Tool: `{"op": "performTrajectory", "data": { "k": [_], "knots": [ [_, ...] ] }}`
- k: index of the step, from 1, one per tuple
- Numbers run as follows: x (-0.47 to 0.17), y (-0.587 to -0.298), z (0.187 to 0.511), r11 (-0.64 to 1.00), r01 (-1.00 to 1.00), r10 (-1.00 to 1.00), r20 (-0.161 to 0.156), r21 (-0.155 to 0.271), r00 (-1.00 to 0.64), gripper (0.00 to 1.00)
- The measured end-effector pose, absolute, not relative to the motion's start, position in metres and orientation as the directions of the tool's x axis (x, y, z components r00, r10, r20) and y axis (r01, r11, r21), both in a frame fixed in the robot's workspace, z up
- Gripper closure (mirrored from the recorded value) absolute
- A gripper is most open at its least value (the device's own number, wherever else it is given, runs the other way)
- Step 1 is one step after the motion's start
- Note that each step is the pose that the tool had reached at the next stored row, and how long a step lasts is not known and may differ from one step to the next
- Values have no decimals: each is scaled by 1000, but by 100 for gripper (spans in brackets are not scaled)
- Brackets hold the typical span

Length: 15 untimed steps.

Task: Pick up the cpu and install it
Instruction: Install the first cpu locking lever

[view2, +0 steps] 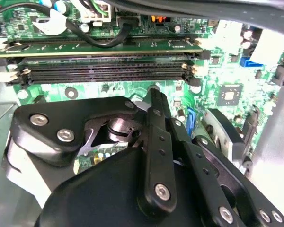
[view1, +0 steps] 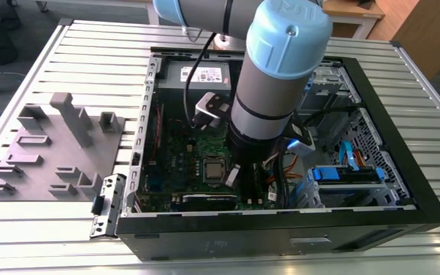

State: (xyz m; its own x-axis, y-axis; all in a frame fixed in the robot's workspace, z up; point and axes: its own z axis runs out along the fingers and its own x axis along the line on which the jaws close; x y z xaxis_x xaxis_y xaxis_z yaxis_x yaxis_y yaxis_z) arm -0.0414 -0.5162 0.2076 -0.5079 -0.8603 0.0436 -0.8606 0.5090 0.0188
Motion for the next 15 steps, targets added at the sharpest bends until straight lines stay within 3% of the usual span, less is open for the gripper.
{"op": "performTrajectory", "data": {
  "k": [15],
  "knots": [
    [-56, -509, 210, 509, -861, -860, 37, 9, -508, 89]
  ]
}}
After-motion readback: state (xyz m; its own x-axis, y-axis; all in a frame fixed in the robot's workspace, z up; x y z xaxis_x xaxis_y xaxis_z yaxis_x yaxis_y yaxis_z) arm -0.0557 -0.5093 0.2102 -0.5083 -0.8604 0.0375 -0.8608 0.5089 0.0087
